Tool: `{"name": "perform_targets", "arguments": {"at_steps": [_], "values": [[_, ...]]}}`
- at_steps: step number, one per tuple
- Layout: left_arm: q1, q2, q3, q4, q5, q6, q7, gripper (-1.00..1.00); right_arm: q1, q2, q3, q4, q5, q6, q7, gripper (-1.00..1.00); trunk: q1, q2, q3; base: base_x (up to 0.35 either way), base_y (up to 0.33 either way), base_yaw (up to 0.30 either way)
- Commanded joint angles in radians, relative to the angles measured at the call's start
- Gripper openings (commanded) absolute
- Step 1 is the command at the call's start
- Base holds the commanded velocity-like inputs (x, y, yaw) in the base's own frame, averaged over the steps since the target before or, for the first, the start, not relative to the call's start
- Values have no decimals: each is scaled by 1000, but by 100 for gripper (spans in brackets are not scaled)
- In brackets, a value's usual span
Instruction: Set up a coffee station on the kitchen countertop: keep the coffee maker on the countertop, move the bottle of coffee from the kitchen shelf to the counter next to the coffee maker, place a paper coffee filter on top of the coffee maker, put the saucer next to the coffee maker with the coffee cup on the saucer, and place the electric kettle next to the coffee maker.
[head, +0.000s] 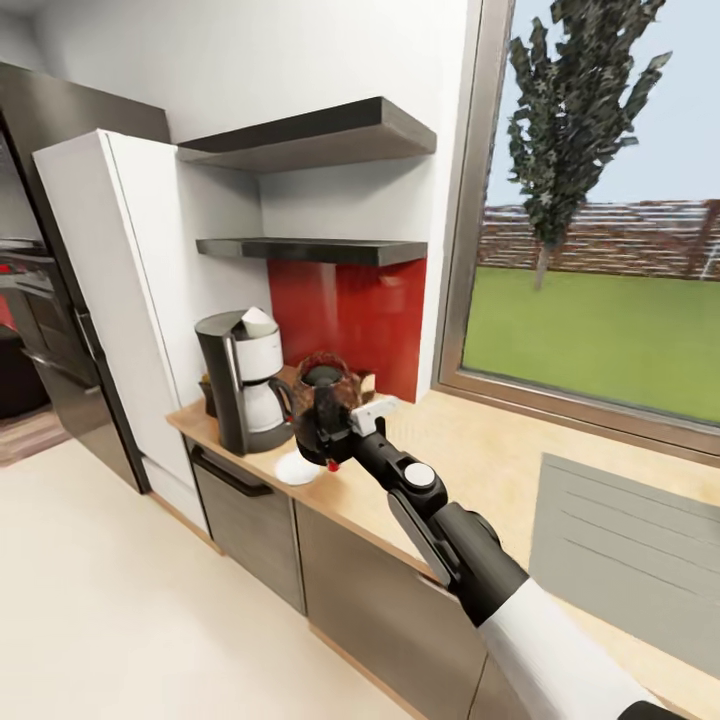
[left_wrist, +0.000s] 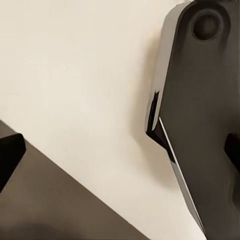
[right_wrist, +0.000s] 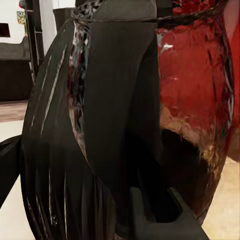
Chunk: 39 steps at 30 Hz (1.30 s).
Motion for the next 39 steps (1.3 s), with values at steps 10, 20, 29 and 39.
{"name": "perform_targets", "arguments": {"at_steps": [10, 20, 29, 39], "values": [[0, -3, 8, -31, -10, -3, -1, 100, -1, -20, -2, -5, -7, 5, 0, -100, 1, -1, -1, 301, 100, 0], [-3, -2, 8, -34, -8, -10, -1, 100, -1, -21, -2, -5, -7, 5, -3, -100, 1, -1, 2, 83, 1, -75], [-9, -1, 14, -91, -3, -18, -1, 100, -1, -21, -2, -3, -6, 5, -3, -100, 1, -1, 10, 1, 0, -241], [-9, -2, 17, -112, -3, -19, -1, 100, -1, -21, -1, 19, -6, 3, -2, -100, 1, -1, 19, 0, 0, -244]]}}
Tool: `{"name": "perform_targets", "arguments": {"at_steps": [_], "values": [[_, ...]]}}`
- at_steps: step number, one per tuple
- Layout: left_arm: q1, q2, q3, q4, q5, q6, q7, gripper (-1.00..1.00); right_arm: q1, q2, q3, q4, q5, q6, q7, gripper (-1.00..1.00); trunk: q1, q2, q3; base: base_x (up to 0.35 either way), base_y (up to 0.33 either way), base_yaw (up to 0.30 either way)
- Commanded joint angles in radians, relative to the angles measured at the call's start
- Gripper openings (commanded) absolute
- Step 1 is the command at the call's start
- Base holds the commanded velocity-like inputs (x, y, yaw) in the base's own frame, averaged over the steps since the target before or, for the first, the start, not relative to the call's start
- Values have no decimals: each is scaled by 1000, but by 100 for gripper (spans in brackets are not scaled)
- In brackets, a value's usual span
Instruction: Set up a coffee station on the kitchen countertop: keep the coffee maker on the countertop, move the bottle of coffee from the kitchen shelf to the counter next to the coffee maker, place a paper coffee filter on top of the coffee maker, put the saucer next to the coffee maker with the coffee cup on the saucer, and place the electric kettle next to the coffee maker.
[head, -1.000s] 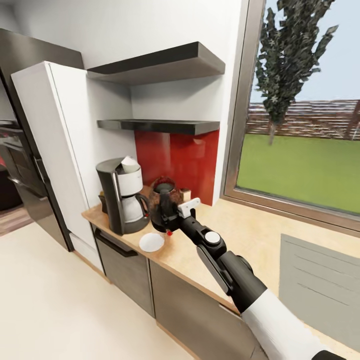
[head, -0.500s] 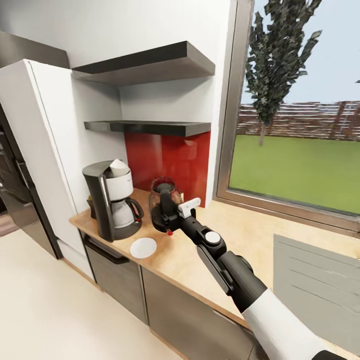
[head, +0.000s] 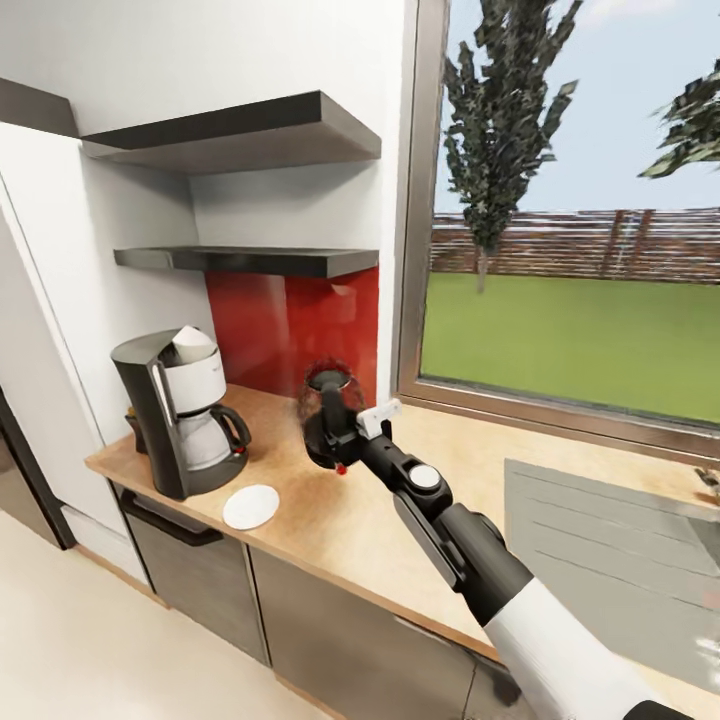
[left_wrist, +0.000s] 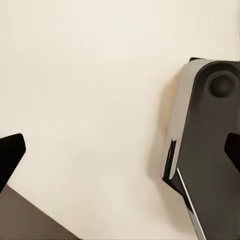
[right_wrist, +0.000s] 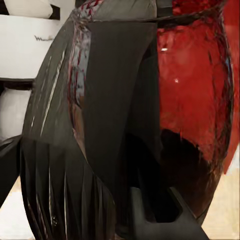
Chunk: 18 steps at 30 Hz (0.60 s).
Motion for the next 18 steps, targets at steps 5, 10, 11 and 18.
{"name": "perform_targets", "arguments": {"at_steps": [5, 10, 11, 18], "values": [[0, -1, 8, -1, -11, -3, -1, 100, -1, 1, 0, 53, -7, -40, 1, -100, 0, -1, 1, 59, 10, -63], [0, 0, 8, -1, -11, -3, -1, 100, -1, 2, 0, 126, -7, -131, 1, -100, 0, -1, 2, 233, 125, -7], [0, 0, 8, -1, -11, -3, -1, 100, -1, 2, 0, 134, -7, -139, 1, -100, 0, -1, 2, 141, 82, -1], [0, 0, 8, -1, -11, -3, -1, 100, -1, 4, 1, 149, -8, -156, 2, -100, 0, -1, 2, 36, 21, 0]]}}
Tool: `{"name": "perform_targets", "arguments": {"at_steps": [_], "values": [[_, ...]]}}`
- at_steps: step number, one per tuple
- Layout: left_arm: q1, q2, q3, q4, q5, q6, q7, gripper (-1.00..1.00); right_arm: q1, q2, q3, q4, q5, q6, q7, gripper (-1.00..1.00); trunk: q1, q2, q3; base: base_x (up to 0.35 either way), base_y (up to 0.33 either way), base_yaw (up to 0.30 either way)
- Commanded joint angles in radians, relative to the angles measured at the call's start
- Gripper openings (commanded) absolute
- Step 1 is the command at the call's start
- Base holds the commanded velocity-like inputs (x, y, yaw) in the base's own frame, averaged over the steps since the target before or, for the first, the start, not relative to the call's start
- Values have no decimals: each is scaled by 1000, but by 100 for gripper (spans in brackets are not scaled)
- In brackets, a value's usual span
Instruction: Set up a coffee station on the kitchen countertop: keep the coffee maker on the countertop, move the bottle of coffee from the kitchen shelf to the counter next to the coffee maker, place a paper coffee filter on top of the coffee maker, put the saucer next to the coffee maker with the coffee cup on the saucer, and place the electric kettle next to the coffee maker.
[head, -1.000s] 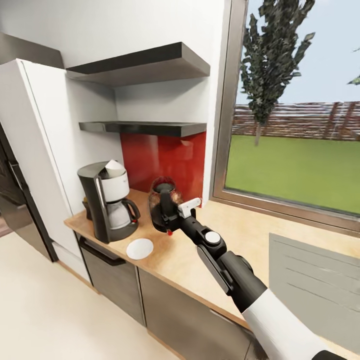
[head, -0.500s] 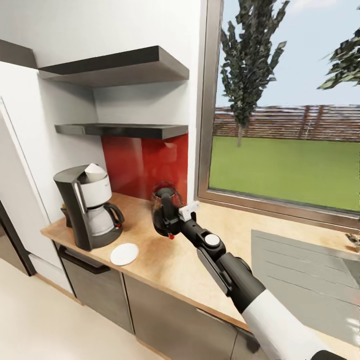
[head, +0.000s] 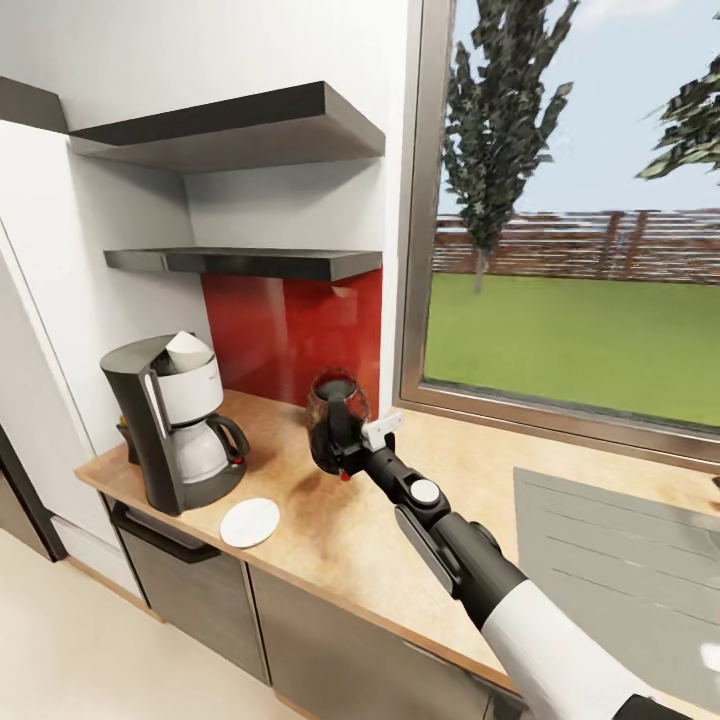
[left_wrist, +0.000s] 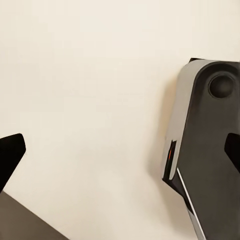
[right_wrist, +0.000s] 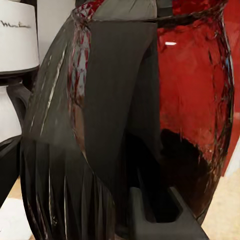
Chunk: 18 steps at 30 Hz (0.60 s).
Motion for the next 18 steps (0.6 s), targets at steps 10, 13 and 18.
{"name": "perform_targets", "arguments": {"at_steps": [10, 13, 18], "values": [[0, -2, 8, 0, -11, -3, -1, 100, 0, 9, 1, 29, -11, 4, 3, -100, 0, -1, 0, 1, 159, 0], [0, -2, 8, 0, -11, -3, -1, 100, 0, 11, 2, 34, -11, 4, 3, -100, 0, -1, 0, 0, 295, 0], [0, -2, 8, 0, -11, -3, -1, 100, 0, 11, 2, 44, -11, 4, 3, -100, 0, -1, 0, 0, 292, 0]]}}
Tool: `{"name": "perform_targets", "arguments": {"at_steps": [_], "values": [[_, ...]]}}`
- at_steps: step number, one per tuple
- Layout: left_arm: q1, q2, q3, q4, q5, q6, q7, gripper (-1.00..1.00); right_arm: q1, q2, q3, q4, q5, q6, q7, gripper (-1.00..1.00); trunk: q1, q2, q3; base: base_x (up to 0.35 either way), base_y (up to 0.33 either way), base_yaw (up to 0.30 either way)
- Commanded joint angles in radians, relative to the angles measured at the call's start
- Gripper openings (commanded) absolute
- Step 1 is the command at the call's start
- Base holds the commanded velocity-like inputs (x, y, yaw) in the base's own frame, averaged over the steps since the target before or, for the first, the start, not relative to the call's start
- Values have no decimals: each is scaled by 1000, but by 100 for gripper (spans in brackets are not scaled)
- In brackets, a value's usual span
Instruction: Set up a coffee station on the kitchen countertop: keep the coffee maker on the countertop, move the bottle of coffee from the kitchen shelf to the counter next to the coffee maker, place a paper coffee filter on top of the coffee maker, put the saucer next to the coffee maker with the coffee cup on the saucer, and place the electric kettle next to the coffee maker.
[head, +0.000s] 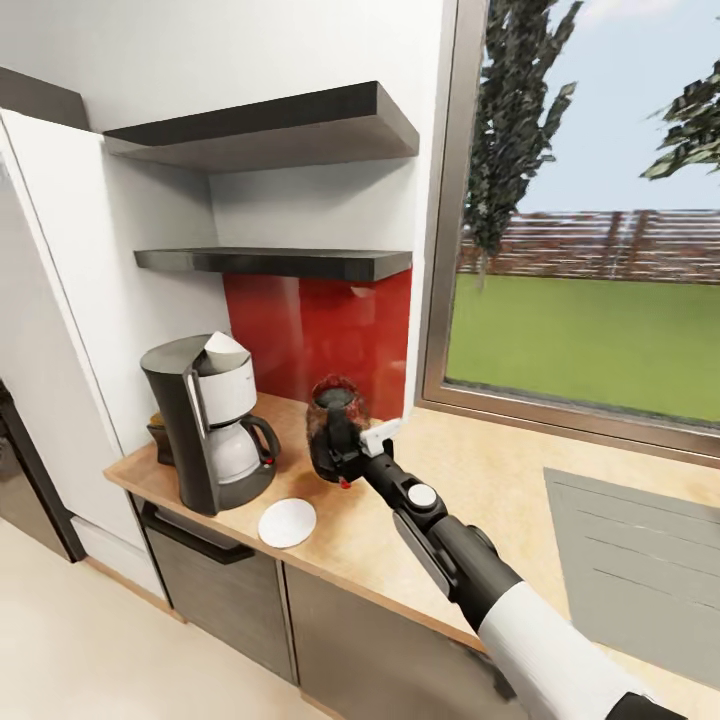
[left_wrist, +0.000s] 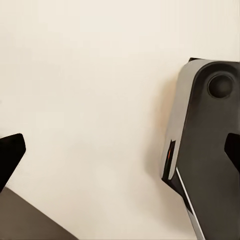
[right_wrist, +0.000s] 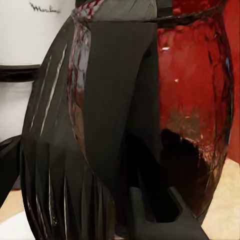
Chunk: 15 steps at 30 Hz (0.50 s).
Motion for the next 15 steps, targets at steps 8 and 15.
{"name": "perform_targets", "arguments": {"at_steps": [8, 15], "values": [[0, 0, 3, 1, -11, -3, -1, 100, 0, 0, 0, 18, -9, -26, 2, -100, 0, -1, 0, 0, 60, 0], [0, 0, 1, 2, -11, -3, -1, 100, 0, 0, 0, 20, -7, -29, 2, -100, 0, -1, 0, 23, 13, 0]]}}
